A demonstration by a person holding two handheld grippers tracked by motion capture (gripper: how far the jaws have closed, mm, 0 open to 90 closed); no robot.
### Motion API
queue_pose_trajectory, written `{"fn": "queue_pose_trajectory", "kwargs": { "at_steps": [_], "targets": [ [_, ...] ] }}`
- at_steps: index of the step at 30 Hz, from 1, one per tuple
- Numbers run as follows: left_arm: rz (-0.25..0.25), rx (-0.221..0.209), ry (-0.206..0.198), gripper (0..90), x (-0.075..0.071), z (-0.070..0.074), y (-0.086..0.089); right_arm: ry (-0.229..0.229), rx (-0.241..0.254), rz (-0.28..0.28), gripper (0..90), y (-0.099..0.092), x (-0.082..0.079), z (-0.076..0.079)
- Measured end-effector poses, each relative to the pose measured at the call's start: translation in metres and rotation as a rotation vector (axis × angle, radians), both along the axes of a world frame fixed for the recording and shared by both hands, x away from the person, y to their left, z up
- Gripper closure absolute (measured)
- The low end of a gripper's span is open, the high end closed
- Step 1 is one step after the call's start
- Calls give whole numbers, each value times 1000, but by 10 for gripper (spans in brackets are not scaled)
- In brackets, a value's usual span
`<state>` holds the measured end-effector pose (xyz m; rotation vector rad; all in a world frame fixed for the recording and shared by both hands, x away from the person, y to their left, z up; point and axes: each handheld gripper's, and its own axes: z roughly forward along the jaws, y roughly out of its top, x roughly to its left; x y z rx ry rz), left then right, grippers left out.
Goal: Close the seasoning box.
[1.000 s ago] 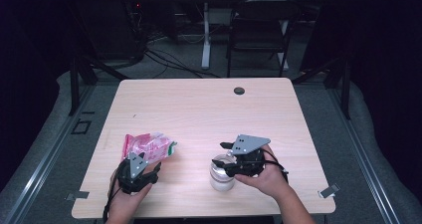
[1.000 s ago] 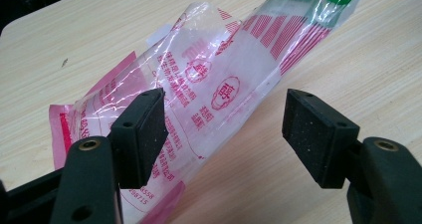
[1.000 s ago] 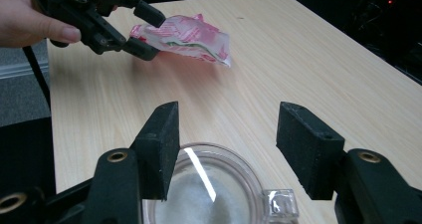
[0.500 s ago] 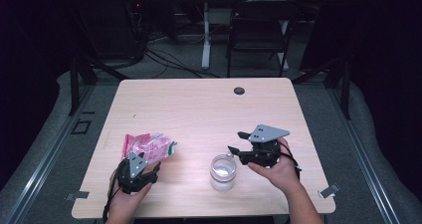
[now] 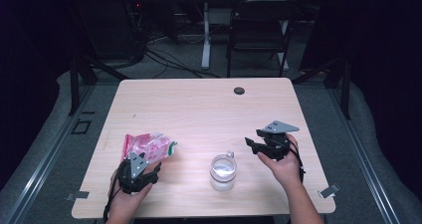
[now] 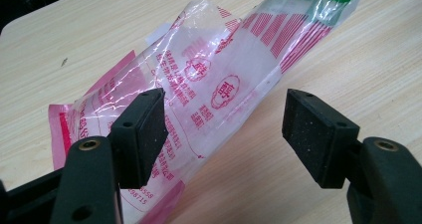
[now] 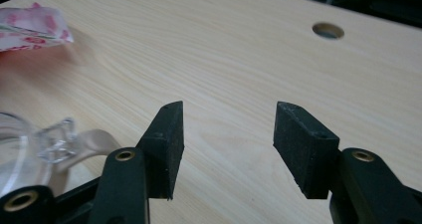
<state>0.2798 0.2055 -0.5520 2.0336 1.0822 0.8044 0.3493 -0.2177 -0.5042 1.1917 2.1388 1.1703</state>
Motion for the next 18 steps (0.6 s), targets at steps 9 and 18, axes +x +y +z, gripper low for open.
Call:
{"fn": "queue_pose_trajectory", "kwargs": {
  "at_steps": [9, 18],
  "targets": [
    [-5, 10, 9, 337, 0, -1, -2, 74, 14, -110, 464, -23, 11, -26],
    [-12, 19, 11, 337, 1, -3, -4, 111, 52, -186, 465, -39, 16, -39]
  ]
}}
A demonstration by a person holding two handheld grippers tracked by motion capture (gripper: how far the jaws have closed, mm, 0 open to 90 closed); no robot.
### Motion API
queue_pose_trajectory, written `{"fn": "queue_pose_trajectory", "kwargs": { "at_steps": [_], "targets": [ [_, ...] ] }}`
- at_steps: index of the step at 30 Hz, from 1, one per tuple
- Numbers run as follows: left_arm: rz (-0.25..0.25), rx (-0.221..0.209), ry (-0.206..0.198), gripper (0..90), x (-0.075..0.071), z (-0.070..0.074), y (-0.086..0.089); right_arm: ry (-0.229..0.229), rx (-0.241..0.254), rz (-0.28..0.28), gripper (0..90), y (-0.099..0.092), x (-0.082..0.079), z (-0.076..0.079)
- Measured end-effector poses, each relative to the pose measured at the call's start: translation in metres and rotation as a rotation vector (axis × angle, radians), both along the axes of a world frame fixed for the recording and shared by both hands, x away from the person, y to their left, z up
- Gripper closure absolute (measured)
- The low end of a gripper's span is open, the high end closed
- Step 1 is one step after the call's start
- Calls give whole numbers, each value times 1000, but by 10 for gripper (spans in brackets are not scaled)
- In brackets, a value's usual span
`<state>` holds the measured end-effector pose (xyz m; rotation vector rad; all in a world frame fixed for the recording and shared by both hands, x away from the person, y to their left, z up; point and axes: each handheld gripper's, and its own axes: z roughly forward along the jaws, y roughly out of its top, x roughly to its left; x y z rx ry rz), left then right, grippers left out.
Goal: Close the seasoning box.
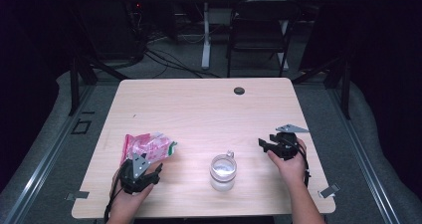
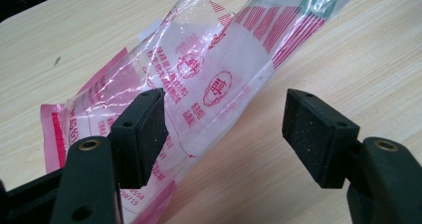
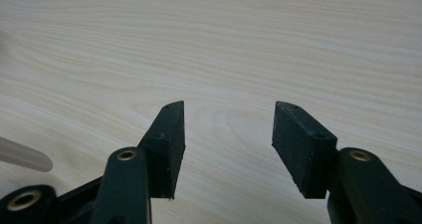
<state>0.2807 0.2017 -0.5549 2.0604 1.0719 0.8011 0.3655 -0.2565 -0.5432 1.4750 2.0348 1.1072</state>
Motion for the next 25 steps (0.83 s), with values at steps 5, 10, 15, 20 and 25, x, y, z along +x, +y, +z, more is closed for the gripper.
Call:
{"fn": "queue_pose_trajectory", "kwargs": {
  "at_steps": [5, 10, 15, 20, 25],
  "targets": [
    [-6, 1, 0, 337, 0, 0, -1, 24, 18, -23, 460, -4, 3, -7],
    [-9, 6, 0, 337, 0, 0, -2, 37, 59, -36, 455, -8, 4, -10],
    [-16, 13, 1, 337, 0, -1, -4, 42, 56, -40, 452, -8, 5, -11],
    [-18, 16, 2, 337, 0, -2, -5, 43, 52, -32, 446, -7, 5, -12],
    [-18, 16, 0, 338, 0, -1, -4, 42, 53, -31, 444, -7, 5, -12]
  ]
}}
